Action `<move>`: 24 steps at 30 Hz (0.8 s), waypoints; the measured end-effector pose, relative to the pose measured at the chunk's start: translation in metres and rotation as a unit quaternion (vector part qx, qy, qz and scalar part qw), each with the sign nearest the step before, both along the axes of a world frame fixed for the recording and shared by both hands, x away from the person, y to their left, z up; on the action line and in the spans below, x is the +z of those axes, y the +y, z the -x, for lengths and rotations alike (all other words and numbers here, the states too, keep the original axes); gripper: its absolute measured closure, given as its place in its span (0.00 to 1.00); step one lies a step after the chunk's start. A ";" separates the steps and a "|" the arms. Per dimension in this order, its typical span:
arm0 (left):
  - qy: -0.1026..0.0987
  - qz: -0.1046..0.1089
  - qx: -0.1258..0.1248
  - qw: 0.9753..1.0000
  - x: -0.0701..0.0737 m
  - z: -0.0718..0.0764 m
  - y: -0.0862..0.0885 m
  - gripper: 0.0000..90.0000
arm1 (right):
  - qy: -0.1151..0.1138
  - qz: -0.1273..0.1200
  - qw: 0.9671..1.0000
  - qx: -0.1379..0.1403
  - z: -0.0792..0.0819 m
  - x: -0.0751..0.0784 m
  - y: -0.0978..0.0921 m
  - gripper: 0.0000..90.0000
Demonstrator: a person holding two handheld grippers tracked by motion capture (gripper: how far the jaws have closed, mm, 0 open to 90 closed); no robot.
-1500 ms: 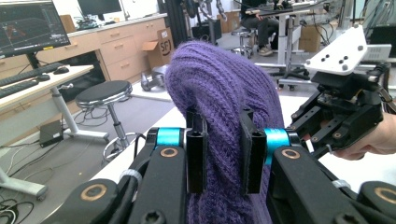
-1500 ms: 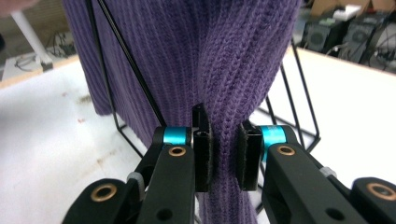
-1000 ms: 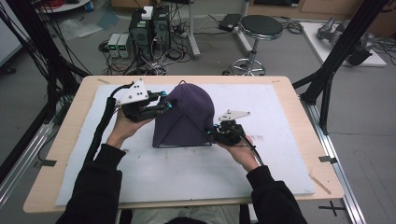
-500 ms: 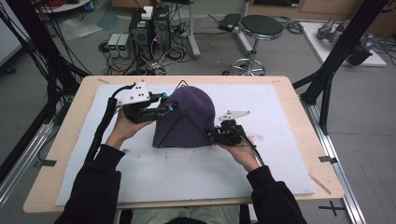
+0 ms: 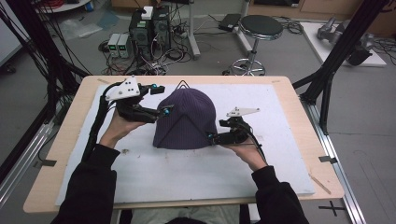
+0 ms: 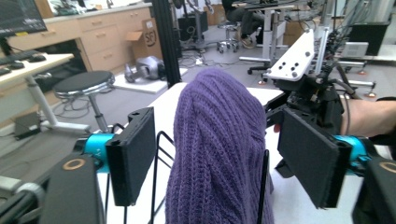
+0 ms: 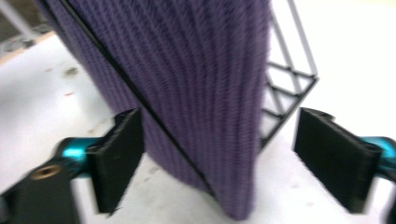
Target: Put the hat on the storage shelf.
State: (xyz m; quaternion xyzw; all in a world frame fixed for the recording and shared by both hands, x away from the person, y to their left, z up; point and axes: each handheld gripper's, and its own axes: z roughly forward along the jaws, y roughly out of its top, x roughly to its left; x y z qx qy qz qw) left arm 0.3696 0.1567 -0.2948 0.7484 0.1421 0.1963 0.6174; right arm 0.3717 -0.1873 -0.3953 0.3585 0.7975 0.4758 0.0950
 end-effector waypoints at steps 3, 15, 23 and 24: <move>-0.010 0.002 0.013 1.000 0.004 0.003 0.004 0.23 | -0.024 -0.002 1.000 -0.013 0.003 0.006 -0.007 0.13; -0.024 0.041 0.074 0.996 0.020 0.009 0.028 0.22 | -0.069 -0.043 0.994 -0.074 0.003 0.036 -0.040 0.13; -0.036 0.033 0.112 0.992 0.025 0.014 0.038 0.22 | -0.084 -0.060 0.988 -0.117 0.004 0.042 -0.059 0.13; -0.039 0.028 0.120 0.992 0.026 0.015 0.041 0.22 | -0.089 -0.059 0.987 -0.120 0.005 0.043 -0.061 0.13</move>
